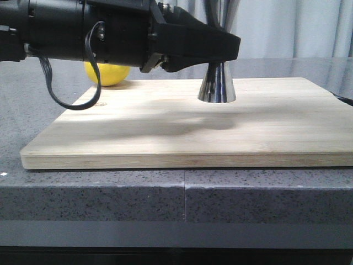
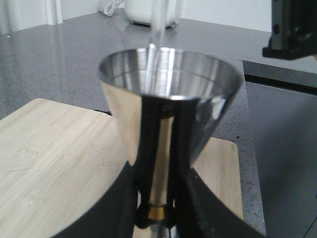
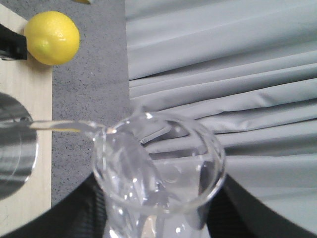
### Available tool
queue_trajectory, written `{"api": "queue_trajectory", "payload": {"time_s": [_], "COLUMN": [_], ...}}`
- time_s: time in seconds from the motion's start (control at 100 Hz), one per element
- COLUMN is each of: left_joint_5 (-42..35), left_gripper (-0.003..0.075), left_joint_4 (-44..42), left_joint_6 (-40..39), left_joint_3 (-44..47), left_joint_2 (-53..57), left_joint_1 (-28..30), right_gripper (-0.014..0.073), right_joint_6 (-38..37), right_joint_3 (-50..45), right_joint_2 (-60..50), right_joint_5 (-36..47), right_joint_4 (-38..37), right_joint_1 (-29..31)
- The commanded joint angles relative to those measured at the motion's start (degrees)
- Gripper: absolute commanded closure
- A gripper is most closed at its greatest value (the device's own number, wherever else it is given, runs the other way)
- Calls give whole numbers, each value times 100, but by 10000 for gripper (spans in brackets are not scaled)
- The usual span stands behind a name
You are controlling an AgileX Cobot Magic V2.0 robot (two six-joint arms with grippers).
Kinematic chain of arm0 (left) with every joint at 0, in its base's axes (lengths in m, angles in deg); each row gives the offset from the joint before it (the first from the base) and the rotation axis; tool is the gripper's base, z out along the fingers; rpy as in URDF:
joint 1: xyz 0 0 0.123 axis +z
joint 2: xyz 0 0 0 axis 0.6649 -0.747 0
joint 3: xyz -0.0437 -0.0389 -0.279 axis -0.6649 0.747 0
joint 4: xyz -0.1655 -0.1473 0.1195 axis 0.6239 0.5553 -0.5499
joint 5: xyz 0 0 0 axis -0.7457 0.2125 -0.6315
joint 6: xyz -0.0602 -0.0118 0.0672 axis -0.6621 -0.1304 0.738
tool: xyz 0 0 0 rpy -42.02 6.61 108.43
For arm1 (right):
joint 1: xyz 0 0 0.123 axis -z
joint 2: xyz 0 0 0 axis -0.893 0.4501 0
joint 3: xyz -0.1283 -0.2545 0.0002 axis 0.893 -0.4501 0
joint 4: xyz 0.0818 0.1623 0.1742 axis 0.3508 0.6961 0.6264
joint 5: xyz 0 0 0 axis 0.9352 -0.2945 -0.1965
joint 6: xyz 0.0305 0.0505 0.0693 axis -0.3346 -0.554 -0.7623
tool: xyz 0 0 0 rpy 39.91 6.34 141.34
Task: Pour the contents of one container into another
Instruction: 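Tilt the beaker with the right gripper, pouring liquid into the jigger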
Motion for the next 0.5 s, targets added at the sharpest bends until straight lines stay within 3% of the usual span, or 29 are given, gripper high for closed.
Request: {"api": "queue_trajectory", "payload": {"time_s": [0.0,0.49], "left_joint_5": [-360,-360], "left_gripper": [682,682], "left_joint_4": [323,323], "left_joint_6": [-46,-46], "left_joint_3": [-177,-177], "left_joint_2": [322,322], "left_joint_1": [-7,-7], "right_gripper": [291,291], "right_joint_6": [7,7], "right_joint_3": [217,217], "right_joint_2": [-166,-166], "right_joint_5": [10,-80], "right_joint_4": [-163,-487], "right_joint_1": [-1,-1]}}
